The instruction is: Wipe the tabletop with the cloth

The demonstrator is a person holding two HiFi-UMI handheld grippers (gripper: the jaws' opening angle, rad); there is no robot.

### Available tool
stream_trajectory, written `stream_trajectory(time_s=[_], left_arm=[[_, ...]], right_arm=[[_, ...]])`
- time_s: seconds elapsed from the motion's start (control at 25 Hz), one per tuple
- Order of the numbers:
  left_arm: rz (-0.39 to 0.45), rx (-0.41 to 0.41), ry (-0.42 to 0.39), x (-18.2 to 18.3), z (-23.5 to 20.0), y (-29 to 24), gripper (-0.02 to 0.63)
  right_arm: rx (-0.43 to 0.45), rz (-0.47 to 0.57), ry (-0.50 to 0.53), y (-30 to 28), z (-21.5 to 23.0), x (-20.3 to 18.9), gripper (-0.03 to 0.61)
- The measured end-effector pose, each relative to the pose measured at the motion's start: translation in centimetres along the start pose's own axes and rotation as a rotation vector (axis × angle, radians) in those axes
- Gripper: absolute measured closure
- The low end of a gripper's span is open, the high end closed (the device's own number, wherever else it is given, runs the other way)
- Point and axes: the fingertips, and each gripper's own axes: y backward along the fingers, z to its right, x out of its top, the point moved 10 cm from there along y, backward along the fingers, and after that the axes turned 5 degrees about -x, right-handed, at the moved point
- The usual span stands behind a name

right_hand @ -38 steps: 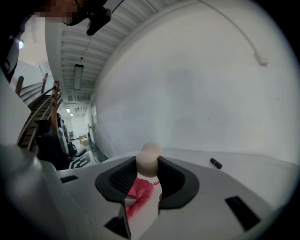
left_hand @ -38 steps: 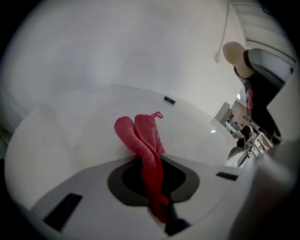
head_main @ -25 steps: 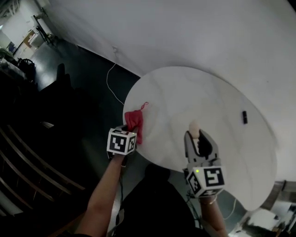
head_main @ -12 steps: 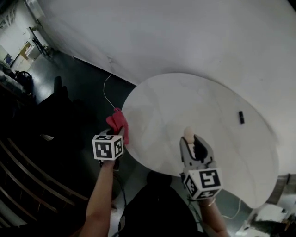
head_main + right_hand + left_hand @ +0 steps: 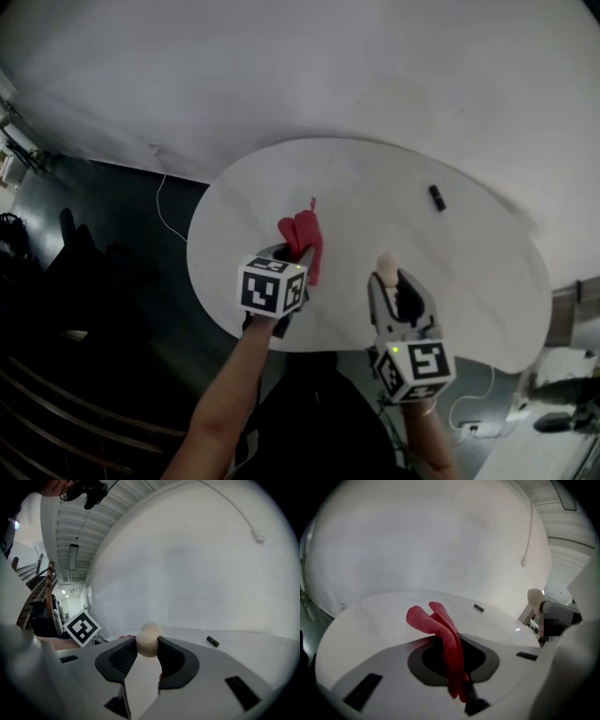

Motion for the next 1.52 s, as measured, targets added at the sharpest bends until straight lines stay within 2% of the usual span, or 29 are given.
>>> stream_trajectory(time_s=[0.12, 0.24, 0.32, 0.44, 0.52, 0.68, 0.88, 1.08, 1.36, 1.52], left_arm=[[-0.046, -0.082, -0.04, 0.6, 3.2, -3.6, 0.572], [-0.11, -0.12, -0.071, 0.6, 5.1, -6.2, 0.572], [-0.159, -0.114, -0.09, 0.4, 5.2, -7.4, 0.572], [-0.235, -0.062, -0.098, -0.7, 3.9, -8.3, 0.572], [-0.256, -0.032, -0.087, -1.4, 2.8, -7.7, 0.572], [-0.195, 0.014, -0.01, -2.4, -0.6, -4.8, 0.572], [-0.135, 0.133, 0.085, -4.3, -5.6, 0.2, 0.572], [-0.077, 0.242, 0.181, -6.6, -10.4, 5.7, 0.572], [-0.045, 0.381, 0.246, -9.4, -14.8, 11.8, 0.572], [-0.028, 0.442, 0.281, -10.5, -16.2, 14.3, 0.572]], right_arm=[[-0.056, 0.002, -0.031, 0.7, 1.4, -0.6, 0.451], [-0.087, -0.008, -0.049, 1.1, 2.0, -0.7, 0.451], [-0.089, -0.017, -0.039, 1.1, 2.1, -0.7, 0.451], [-0.075, -0.028, -0.031, 0.6, 2.1, -0.9, 0.451], [-0.063, -0.035, -0.041, 0.1, 2.1, -1.2, 0.451], [0.005, -0.04, -0.033, -1.5, 0.4, -1.0, 0.451], [0.129, -0.046, 0.034, -3.7, -3.0, -0.3, 0.45], [0.218, -0.052, 0.065, -5.4, -6.3, -0.2, 0.451], [0.29, -0.062, 0.088, -7.0, -9.3, -0.1, 0.451], [0.3, -0.059, 0.1, -7.0, -10.3, -0.1, 0.449]])
